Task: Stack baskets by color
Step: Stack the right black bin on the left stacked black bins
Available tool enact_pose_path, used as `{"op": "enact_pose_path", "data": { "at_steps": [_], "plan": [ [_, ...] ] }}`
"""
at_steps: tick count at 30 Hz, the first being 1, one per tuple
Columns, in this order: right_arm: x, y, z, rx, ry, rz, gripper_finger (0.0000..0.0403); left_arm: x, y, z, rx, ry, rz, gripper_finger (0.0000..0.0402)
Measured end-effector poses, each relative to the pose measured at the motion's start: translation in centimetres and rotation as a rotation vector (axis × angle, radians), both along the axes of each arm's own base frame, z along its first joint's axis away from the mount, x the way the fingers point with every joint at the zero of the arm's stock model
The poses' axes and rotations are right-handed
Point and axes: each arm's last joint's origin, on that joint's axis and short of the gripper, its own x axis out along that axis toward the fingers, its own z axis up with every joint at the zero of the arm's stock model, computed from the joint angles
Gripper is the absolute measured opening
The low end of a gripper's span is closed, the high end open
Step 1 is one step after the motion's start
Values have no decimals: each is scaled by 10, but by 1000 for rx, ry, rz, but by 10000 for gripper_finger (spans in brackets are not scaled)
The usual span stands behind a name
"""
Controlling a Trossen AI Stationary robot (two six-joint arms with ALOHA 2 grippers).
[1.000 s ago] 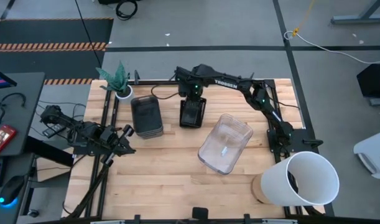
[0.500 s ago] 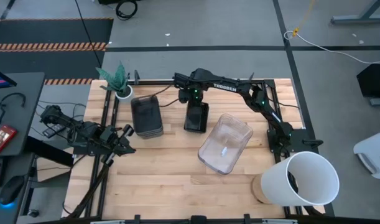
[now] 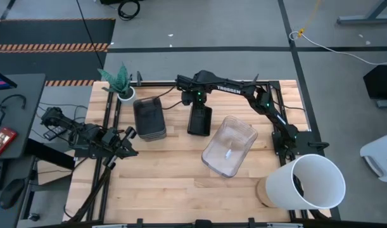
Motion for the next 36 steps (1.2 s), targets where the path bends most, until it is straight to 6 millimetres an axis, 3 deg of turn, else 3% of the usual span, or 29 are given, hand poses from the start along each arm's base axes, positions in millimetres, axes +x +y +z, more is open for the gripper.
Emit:
{"op": "enact_pose_path", "data": {
  "at_steps": [8, 18, 21, 24, 28, 36],
  "plan": [
    [-2, 1, 2, 10, 7, -10, 137, 0, 0, 0, 0, 1, 0, 27],
    [-7, 9, 35, -39, 9, -15, 138, 0, 0, -1, 3, 7, 0, 20],
    [-5, 22, 40, -86, 15, 21, 138, 0, 0, -1, 3, 8, 0, 24],
    [1, 46, 42, -139, 37, 182, 143, 0, 0, -1, 3, 7, 0, 26],
    [9, 73, 41, -207, 75, 568, 156, 0, 0, -1, 3, 7, 0, 24],
    [21, 95, 23, -350, 151, 921, 174, 0, 0, -1, -16, 17, -7, 20]
  ]
}}
